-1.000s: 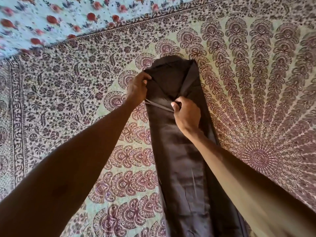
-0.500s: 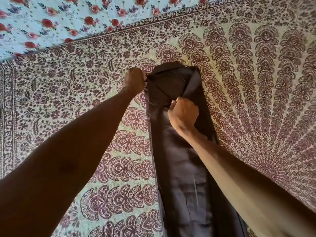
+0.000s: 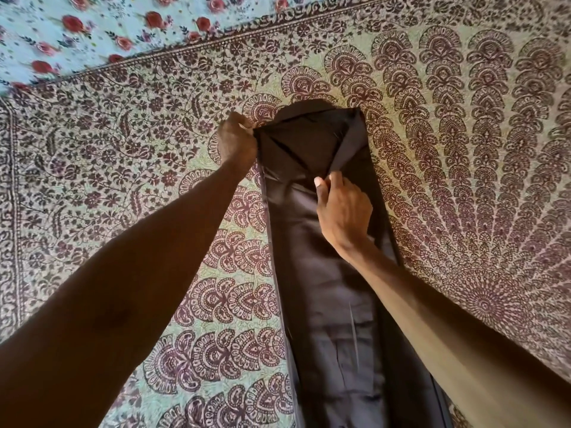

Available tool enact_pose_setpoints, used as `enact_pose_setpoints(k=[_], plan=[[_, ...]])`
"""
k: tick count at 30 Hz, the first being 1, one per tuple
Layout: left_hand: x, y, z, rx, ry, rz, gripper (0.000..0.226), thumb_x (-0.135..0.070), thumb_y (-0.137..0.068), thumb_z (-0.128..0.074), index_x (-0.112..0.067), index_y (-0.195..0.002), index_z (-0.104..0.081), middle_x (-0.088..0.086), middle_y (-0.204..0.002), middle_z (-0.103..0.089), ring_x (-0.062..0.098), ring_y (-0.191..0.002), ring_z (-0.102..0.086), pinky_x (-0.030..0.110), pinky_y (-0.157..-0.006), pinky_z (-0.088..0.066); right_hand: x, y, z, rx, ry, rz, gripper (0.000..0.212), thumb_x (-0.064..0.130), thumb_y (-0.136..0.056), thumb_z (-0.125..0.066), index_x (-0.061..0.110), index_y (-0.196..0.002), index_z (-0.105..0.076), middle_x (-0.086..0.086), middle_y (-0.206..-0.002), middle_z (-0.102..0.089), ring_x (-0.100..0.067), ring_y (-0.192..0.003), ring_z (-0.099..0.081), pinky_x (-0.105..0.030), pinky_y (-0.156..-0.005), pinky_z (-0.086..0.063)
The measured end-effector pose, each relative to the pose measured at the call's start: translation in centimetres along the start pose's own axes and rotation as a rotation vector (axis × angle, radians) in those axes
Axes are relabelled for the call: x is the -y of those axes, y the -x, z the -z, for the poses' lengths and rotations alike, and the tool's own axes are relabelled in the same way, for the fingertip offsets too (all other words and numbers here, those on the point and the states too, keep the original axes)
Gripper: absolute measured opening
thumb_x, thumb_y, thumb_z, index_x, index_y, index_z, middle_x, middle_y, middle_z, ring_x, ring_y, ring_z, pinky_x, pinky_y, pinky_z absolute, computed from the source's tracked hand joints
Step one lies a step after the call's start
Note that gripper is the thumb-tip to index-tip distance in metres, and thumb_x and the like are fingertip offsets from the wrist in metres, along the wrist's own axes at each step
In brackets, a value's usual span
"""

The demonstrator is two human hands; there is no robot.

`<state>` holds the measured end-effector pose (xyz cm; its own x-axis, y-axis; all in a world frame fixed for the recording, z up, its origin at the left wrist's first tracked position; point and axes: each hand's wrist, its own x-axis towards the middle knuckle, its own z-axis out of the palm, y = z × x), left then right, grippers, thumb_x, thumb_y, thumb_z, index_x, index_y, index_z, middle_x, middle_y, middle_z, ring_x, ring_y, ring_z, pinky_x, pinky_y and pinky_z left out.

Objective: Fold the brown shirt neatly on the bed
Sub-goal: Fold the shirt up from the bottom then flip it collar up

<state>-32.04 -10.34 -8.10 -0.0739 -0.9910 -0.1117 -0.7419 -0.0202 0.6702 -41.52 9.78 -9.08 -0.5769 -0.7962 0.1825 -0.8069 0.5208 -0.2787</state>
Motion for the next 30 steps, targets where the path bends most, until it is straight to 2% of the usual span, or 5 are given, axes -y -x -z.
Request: enact_pose_setpoints(k=[6,11,18,26,30], plan=[[0.8,5.3,0.2,0.092,0.066,-0.08,0.037,-0.039,-0.096,-0.05,-0.007,-0.115,-0.048,0.002,-0.096,-0.057,0.019,-0.081,-0.055,0.029,-0.068,-0.045,-3.7,2.3,1.4,0.035,-0.065,0.163,0.035,0.045,-0.1,-0.043,0.016,-0.084,-0.056,-0.002,-0.068,-0.064,-0.024,-0.057,-0.062,-0.026,-0.047,-0.028],[0.1,4.9,0.4,0.066,0.168,-0.019,0.038,-0.012,-0.089,-0.059,-0.011,-0.123,-0.041,0.002,-0.085,-0.056,0.014,-0.066,-0.052,0.029,-0.06,-0.044,-4.3,2.5,1.4,0.036,-0.011,0.191,0.038,0.044,-0.1,-0.043,0.015,-0.081,-0.056,-0.003,-0.062,-0.062,-0.026,-0.049,-0.06,-0.026,-0.043,-0.027],[-1.3,3.8,0.4,0.146,0.125,0.017,0.03,-0.019,-0.096,-0.05,-0.012,-0.124,-0.042,0.007,-0.099,-0.055,0.02,-0.085,-0.05,0.032,-0.069,-0.04,-2.4,1.6,1.2,0.096,0.06,0.023,0.034,0.04,-0.1,-0.045,0.012,-0.086,-0.06,-0.009,-0.075,-0.067,-0.031,-0.064,-0.066,-0.03,-0.05,-0.034],[-0.3,1.7,0.5,0.211,-0.027,-0.075,0.026,-0.001,-0.089,-0.05,-0.021,-0.097,-0.064,0.005,-0.093,-0.064,0.018,-0.076,-0.057,0.024,-0.056,-0.042,-2.8,1.8,0.4,0.09,0.099,0.027,0.03,0.038,-0.1,-0.048,0.012,-0.089,-0.058,-0.007,-0.071,-0.067,-0.03,-0.06,-0.067,-0.027,-0.048,-0.03],[-0.5,1.8,0.3,0.151,-0.045,-0.045,0.03,0.0,-0.086,-0.045,-0.015,-0.093,-0.071,0.005,-0.091,-0.063,0.024,-0.081,-0.06,0.032,-0.073,-0.051,-2.4,1.6,-0.1,0.066,0.163,-0.006,0.029,0.038,-0.098,-0.052,0.013,-0.086,-0.058,-0.006,-0.062,-0.065,-0.028,-0.051,-0.065,-0.025,-0.045,-0.027]])
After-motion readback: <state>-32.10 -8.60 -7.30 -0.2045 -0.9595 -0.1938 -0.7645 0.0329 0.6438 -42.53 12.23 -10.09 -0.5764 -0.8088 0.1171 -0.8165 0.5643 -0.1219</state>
